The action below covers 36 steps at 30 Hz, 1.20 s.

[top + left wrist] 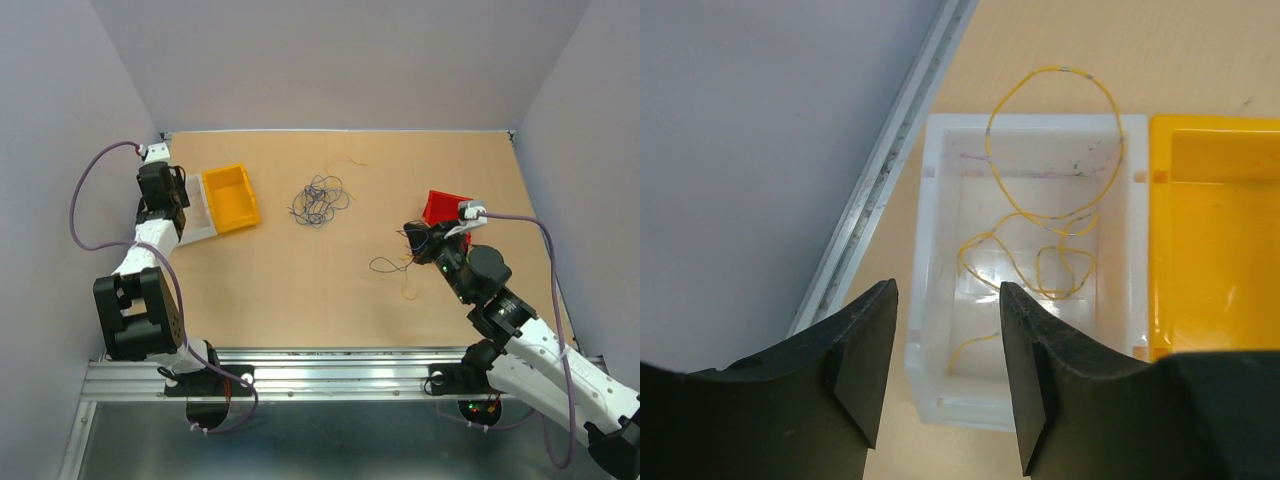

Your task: Untangle the cables

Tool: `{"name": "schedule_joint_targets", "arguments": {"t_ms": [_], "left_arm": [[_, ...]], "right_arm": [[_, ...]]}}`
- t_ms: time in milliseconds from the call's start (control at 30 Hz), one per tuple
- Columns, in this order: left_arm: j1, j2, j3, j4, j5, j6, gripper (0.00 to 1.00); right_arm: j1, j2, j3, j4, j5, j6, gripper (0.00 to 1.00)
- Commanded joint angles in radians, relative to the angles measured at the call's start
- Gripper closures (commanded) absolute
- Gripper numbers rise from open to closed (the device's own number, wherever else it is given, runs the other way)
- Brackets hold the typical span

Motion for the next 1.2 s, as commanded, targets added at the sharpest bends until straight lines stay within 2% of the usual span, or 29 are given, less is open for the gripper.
{"name": "schedule_joint_targets", "arguments": {"t_ms": [0,100,200,367,633,967,1067,1167], "left_arm": [[-0.001,-0.086,-0.003,0.062,0.128,0.029,0.43],[0.001,-0.036,0.051,0.052,0.156,0.024,0.36],[0.001,0.035,0.152,-0.023,0.147,0.014,0.35],[-0.001,0.157,0.239,-0.069,0.184,0.015,0.40],[0.001,0.259,0.293,-0.096,0.112,0.026,0.49],[0.005,0.309,0.306,-0.102,0.038,0.035,0.49],[0.008,0.328,0.322,-0.103,0.042,0.035,0.58],[0.007,0.343,0.332,-0.103,0.042,0.038,0.89]], "right_arm": [[0.006,0.029,0.021,0.029,-0.011,-0.006,0.99],[0.006,0.053,0.031,0.035,-0.026,-0.005,0.99],[0.005,0.079,0.040,0.041,-0.033,-0.002,0.99],[0.005,0.084,0.037,0.049,-0.033,0.003,0.99],[0.006,0.058,0.026,0.052,-0.029,0.000,0.99],[0.005,0.029,0.012,0.052,-0.028,-0.006,0.99],[0.006,0.020,0.008,0.052,-0.025,-0.009,0.99],[0.005,0.018,0.006,0.052,-0.025,-0.009,0.99]]}}
